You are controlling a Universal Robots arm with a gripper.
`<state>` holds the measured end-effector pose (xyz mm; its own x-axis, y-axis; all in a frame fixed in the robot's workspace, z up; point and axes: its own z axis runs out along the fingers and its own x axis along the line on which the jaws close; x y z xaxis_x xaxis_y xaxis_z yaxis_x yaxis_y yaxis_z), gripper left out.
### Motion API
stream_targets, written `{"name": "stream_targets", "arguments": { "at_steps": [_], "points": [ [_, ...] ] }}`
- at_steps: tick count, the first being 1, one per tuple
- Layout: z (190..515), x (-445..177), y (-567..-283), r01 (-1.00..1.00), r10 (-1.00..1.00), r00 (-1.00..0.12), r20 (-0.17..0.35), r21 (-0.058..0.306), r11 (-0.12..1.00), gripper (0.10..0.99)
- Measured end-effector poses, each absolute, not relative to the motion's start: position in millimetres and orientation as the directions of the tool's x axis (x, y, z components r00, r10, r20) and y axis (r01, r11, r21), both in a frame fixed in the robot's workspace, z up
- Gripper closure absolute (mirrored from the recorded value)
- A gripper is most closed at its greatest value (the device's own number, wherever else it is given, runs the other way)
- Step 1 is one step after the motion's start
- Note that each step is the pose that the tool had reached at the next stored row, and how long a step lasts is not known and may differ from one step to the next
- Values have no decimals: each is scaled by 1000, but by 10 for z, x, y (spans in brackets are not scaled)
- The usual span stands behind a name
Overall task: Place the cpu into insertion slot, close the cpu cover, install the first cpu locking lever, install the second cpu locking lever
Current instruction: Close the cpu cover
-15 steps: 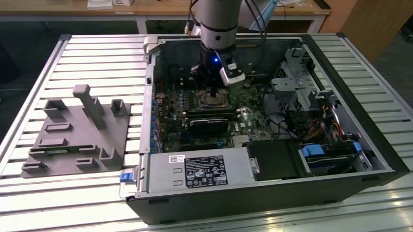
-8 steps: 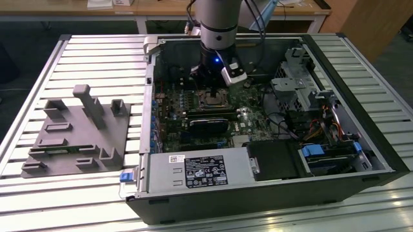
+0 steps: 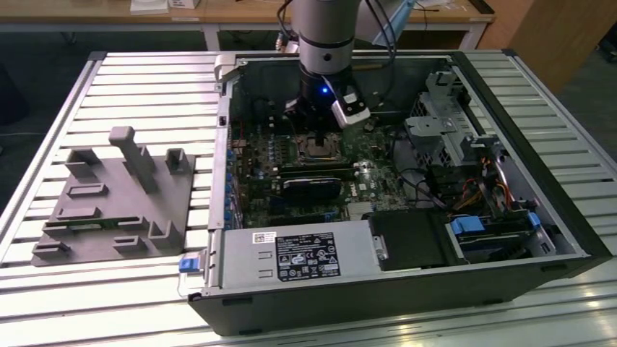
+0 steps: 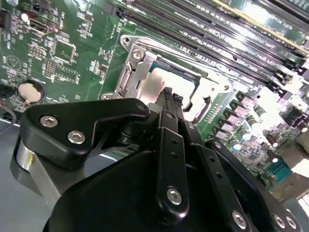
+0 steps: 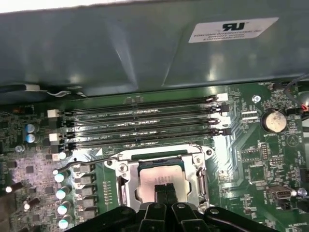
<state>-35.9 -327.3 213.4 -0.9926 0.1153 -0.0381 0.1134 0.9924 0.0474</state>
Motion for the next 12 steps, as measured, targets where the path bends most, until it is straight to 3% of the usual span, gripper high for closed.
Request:
{"name": "stream_targets", "arguments": {
  "at_steps": [12],
  "points": [
    [2093,-547,-3273,114,117,-991,-61,48,992,980]
  ]
}}
